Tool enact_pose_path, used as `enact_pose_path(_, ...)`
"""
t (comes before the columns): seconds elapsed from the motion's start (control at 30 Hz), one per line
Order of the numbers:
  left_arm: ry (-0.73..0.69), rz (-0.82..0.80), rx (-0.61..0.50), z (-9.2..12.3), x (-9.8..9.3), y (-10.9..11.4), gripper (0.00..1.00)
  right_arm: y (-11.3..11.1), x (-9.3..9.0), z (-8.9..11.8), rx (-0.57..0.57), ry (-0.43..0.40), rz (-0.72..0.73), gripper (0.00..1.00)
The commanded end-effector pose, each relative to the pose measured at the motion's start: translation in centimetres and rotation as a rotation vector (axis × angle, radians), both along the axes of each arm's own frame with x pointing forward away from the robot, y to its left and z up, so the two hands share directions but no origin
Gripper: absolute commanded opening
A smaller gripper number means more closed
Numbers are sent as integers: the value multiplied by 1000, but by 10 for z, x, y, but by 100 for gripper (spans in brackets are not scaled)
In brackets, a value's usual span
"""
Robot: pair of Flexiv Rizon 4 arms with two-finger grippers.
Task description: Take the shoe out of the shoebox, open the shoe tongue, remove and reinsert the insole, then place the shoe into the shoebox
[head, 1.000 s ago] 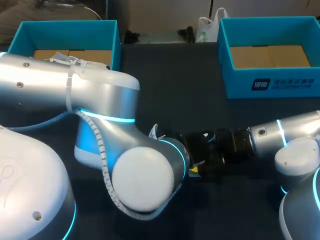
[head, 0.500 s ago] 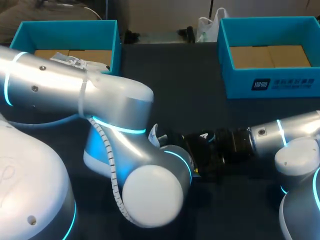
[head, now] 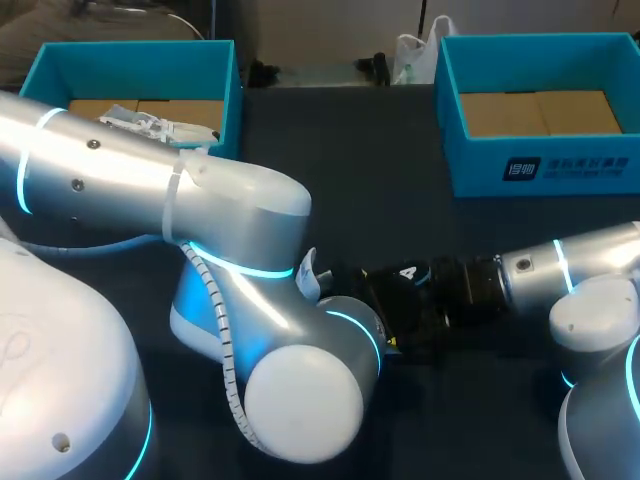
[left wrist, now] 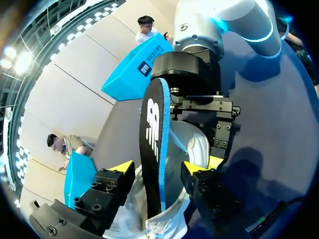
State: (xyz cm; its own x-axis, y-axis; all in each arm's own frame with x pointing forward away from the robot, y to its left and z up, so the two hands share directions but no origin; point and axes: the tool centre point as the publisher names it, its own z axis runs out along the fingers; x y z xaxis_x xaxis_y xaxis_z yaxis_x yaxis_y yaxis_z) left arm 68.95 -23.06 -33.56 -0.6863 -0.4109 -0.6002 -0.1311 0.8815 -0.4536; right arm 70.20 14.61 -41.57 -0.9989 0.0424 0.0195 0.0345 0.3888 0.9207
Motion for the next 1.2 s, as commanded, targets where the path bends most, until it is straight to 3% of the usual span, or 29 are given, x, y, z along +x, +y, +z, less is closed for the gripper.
enact_pose_path(0.03, 5, -8, -7, 4, 3, 5, 60, 2, 0, 2, -7, 2, 0, 0)
enact_pose_path(0.57, 29, -55, -37, -7, 19, 6, 47, 2, 0, 2, -7, 2, 0, 0)
enact_pose_path(1.2, 22, -118, -75, -5, 6, 2, 38, 2, 0, 2, -7, 2, 0, 0)
